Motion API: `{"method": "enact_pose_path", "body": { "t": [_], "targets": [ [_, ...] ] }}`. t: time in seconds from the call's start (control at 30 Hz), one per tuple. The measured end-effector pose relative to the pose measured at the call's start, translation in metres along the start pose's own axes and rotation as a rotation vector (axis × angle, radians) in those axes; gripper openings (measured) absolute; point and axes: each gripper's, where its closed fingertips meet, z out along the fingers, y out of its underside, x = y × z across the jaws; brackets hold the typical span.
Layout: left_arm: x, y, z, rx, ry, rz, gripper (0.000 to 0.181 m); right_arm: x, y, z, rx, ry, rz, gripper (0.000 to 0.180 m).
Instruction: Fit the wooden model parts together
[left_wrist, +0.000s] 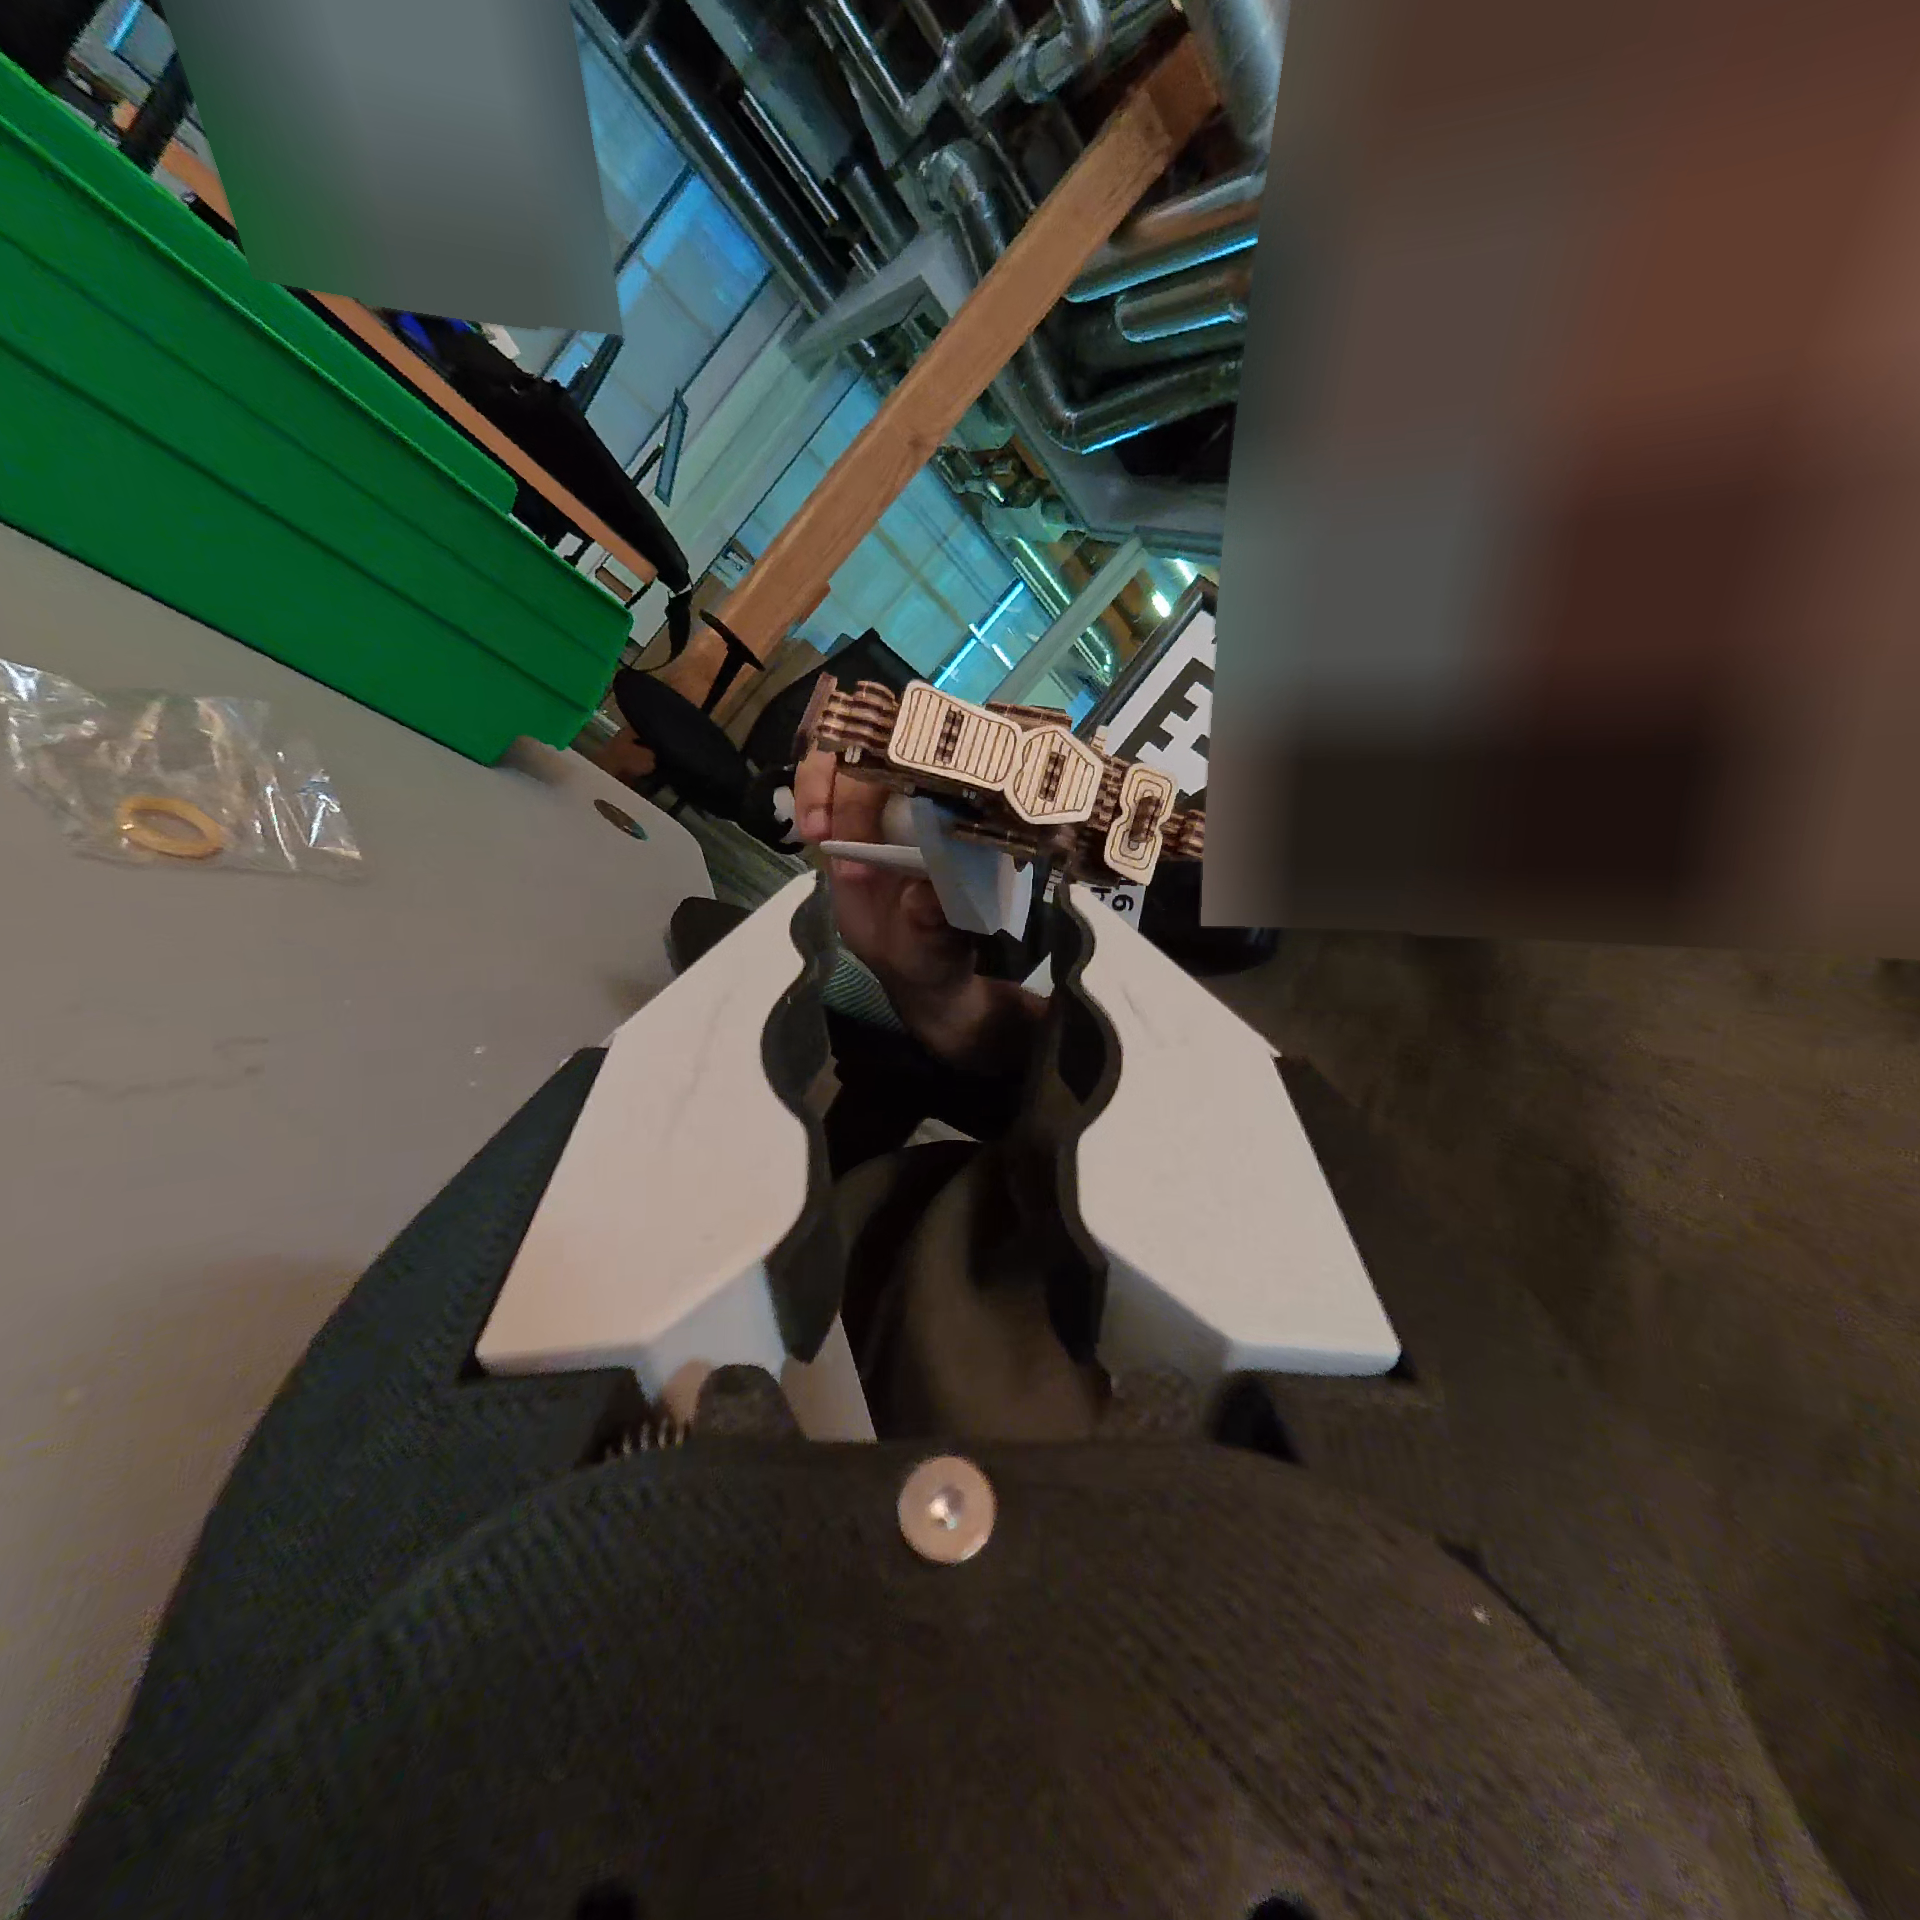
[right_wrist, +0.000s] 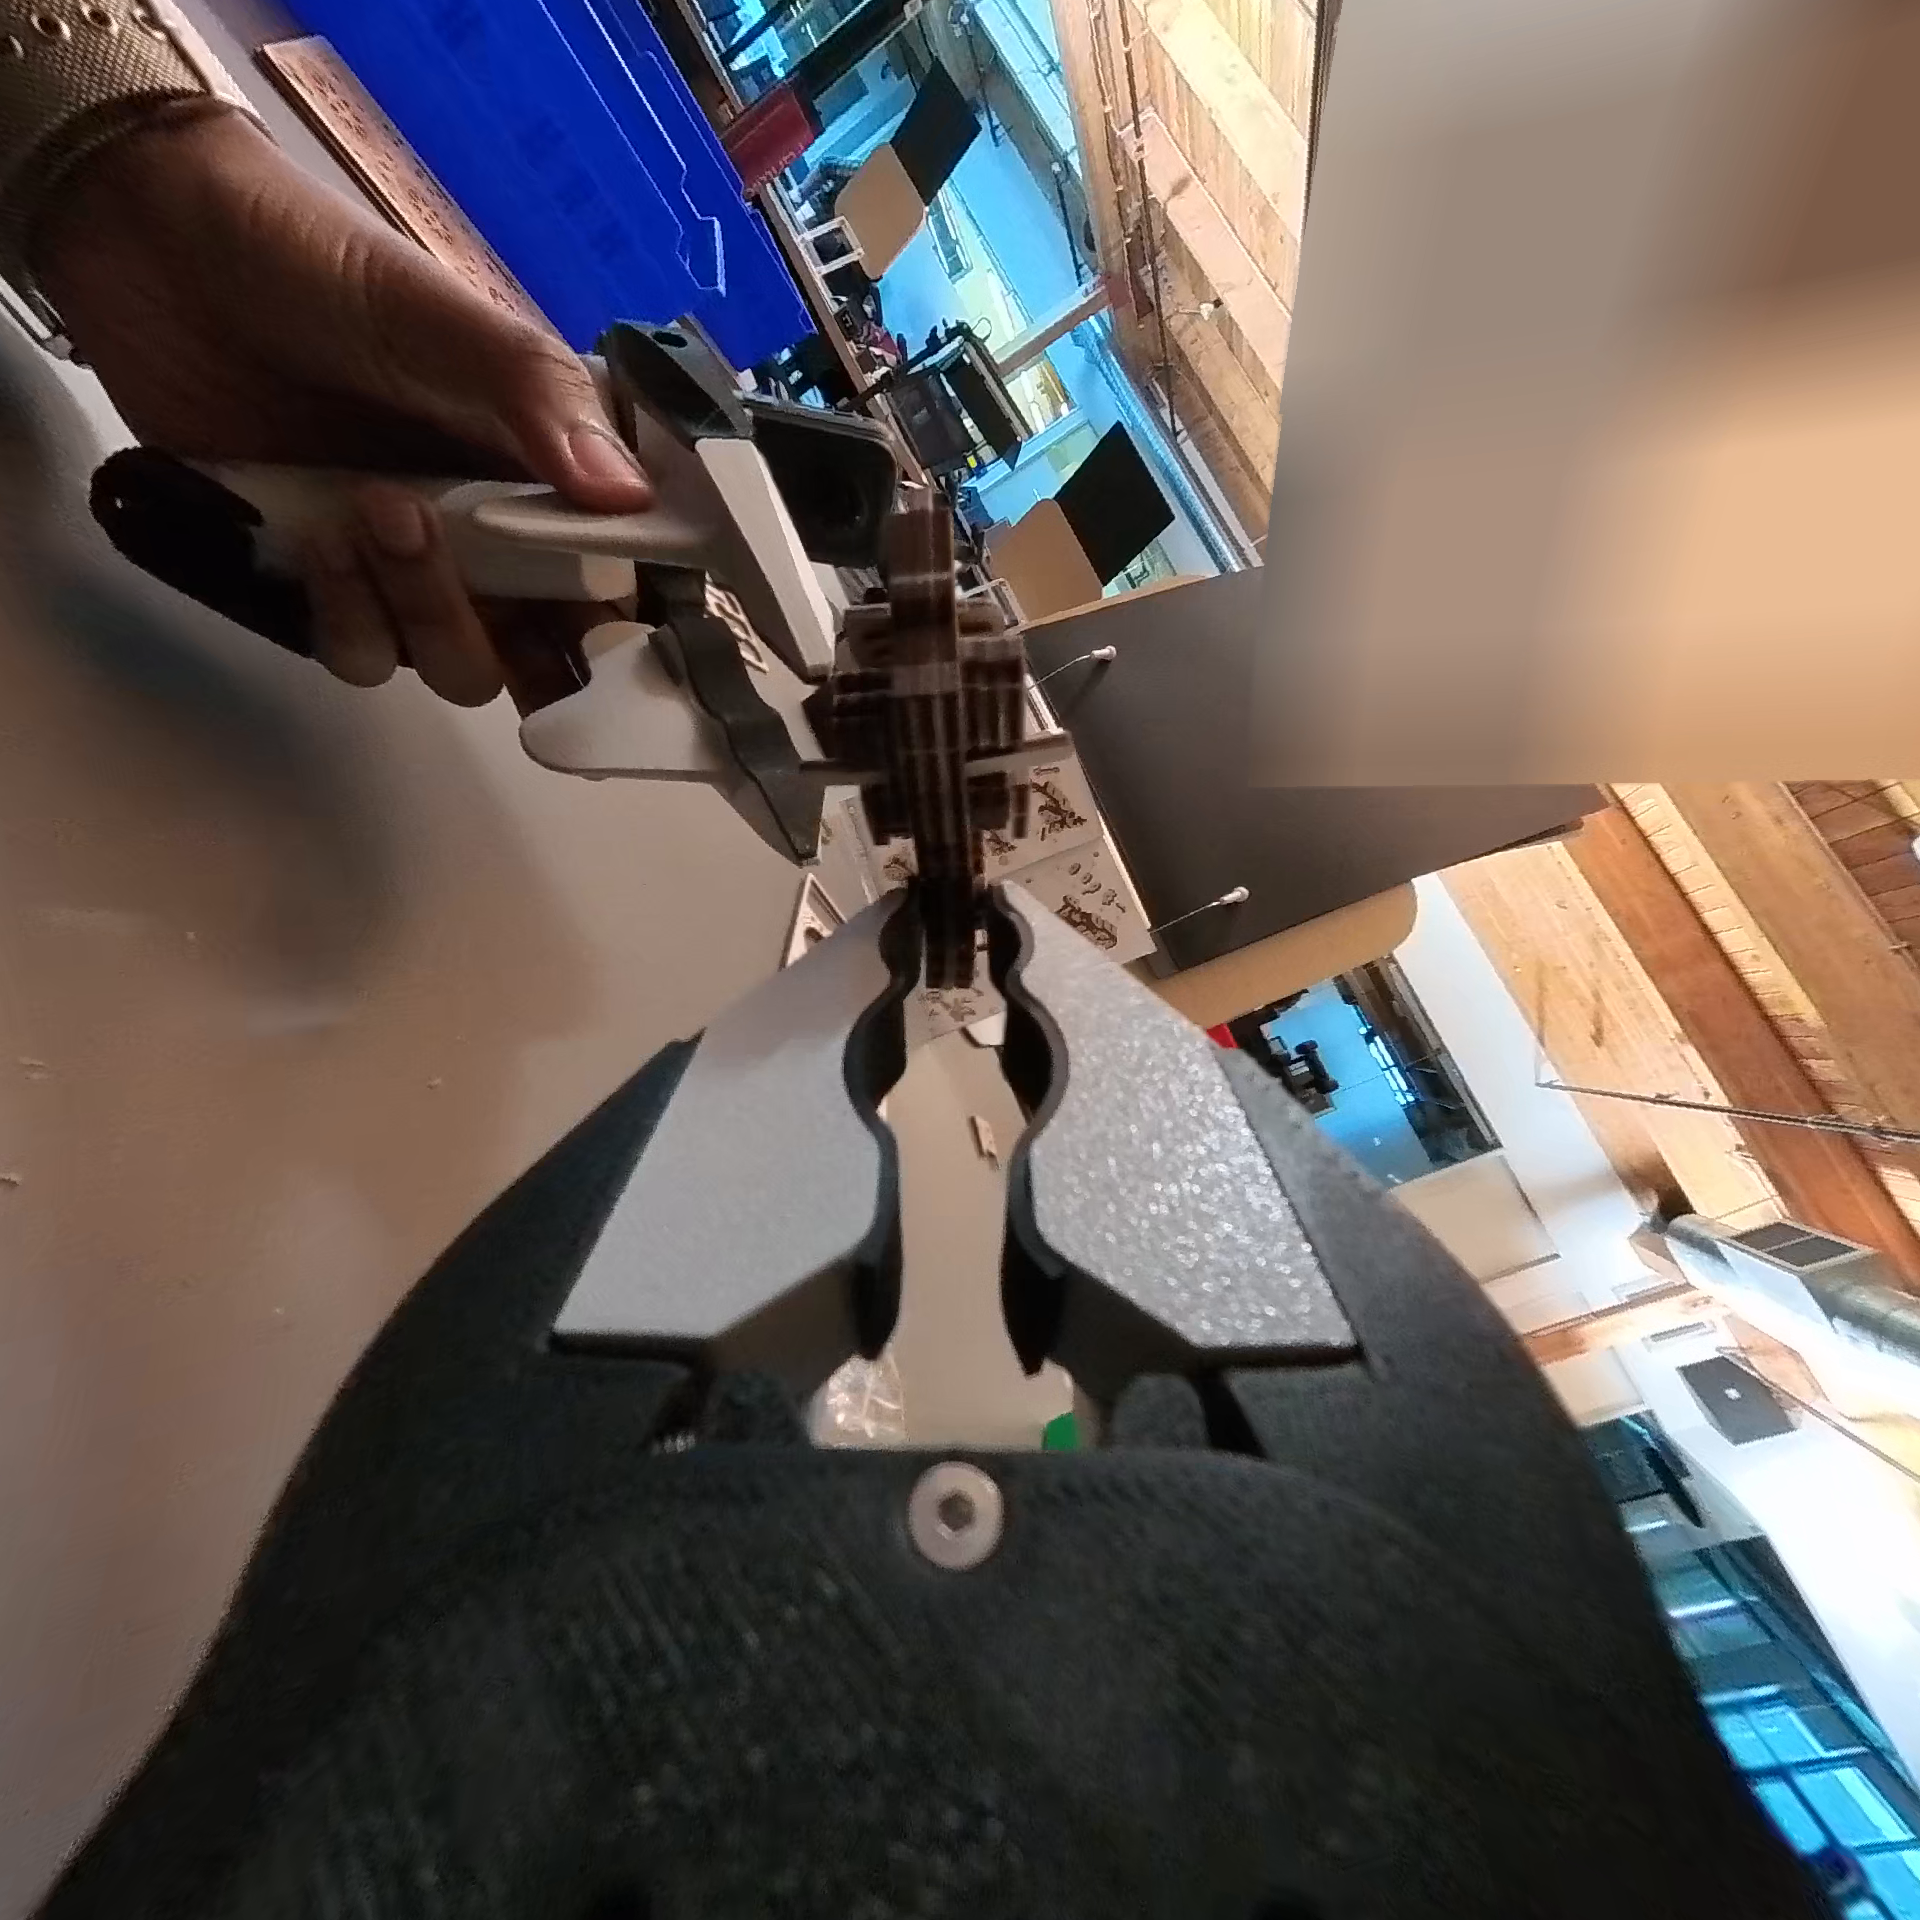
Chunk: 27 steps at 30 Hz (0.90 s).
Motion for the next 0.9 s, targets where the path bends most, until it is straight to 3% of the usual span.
{"method": "enact_pose_path", "body": {
  "t": [0.7, 0.9],
  "targets": [
    [-0.002, 0.001, 0.000, -0.002, -0.013, 0.002, 0.039, 0.005, 0.001, -0.001, 0.012, 0.025, 0.058, 0.010],
    [-0.002, 0.002, 0.001, -0.005, -0.014, 0.005, 0.039, 0.017, 0.015, -0.001, -0.006, 0.053, 0.231, 0.010]
  ]
}}
